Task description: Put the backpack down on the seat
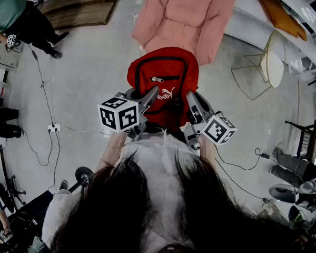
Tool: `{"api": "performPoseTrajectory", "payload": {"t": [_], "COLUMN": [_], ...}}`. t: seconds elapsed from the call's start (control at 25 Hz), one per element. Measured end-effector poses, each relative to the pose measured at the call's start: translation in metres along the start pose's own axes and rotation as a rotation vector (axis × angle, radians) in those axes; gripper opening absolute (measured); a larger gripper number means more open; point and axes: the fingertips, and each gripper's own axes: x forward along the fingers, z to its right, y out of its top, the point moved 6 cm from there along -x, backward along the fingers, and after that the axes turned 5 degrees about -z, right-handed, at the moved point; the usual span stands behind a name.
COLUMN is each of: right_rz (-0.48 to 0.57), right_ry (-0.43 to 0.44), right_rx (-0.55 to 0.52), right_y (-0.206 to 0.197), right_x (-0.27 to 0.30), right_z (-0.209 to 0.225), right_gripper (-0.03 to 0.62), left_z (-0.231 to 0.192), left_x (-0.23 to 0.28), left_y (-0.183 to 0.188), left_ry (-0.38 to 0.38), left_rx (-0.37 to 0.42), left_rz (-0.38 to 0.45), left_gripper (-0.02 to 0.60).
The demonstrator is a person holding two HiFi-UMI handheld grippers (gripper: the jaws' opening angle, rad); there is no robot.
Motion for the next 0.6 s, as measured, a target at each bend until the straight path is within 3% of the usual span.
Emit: {"api": "performPoseTrajectory", "payload": {"t": [0.6], "right_rz": [0.038], "right_ry": [0.011], "right_rx": [-0.003], "right_y": [0.0020], "right_x": [-0.0003], "right_z": [0.0037], "right_gripper": [0.063], "left_z": [-0.0008], "left_x": [0.0023], "left_y": [0.0022], "left_ry": [-0.007], "left_rx": [0.021], "left_rz": [-0.015], "left_gripper": [0.040]}}
